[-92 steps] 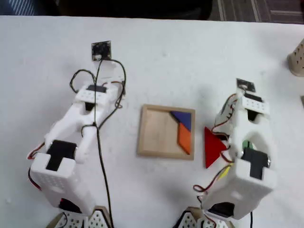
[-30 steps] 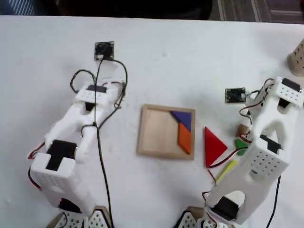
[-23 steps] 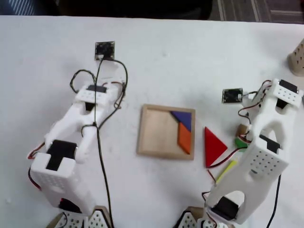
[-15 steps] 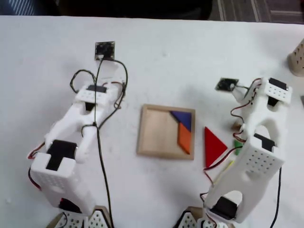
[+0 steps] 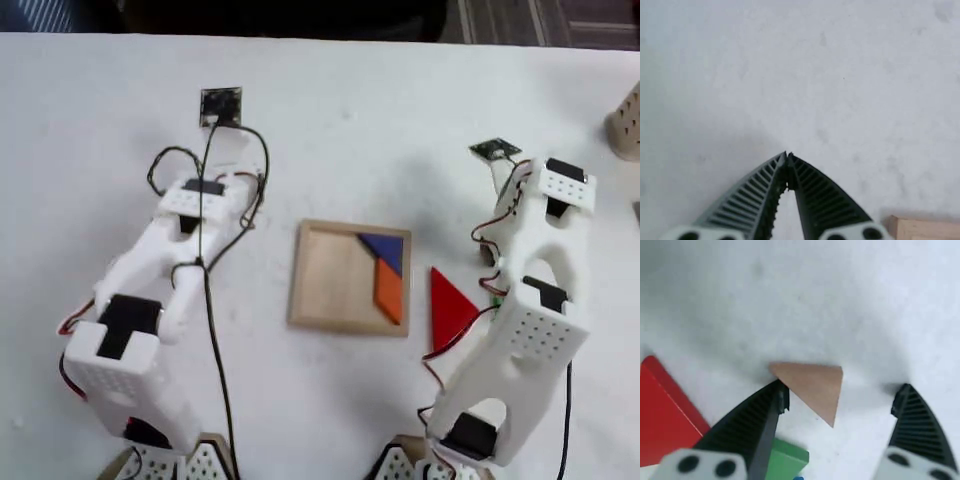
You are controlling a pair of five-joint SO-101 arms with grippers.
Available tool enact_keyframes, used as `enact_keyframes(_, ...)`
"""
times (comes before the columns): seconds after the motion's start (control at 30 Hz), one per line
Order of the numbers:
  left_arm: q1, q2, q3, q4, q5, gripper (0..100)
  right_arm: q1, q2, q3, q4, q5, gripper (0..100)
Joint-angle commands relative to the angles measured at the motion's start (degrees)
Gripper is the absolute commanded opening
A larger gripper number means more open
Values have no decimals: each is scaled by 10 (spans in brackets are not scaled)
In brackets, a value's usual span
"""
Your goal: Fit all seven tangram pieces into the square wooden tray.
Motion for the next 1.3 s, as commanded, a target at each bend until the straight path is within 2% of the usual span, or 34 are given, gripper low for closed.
enact_keyframes(0.0,2,-4,-37,-1,-7,23,-15,-15,-15,-14,64,221)
enact_keyframes(0.1,2,-4,-37,-1,-8,23,-14,-32,-15,-12,110,116)
enact_keyframes(0.17,2,-4,-37,-1,-8,23,-14,-41,-13,-12,142,100)
enact_keyframes(0.23,3,-4,-37,-1,-8,23,-15,-45,-13,-12,184,132)
enact_keyframes(0.37,3,-4,-37,-1,-8,23,-15,-47,-16,-13,232,255)
enact_keyframes(0.73,3,-4,-37,-1,-8,23,-22,-45,-17,-34,273,234)
enact_keyframes(1.27,4,-4,-37,-1,-8,23,-24,-42,-12,-36,273,222)
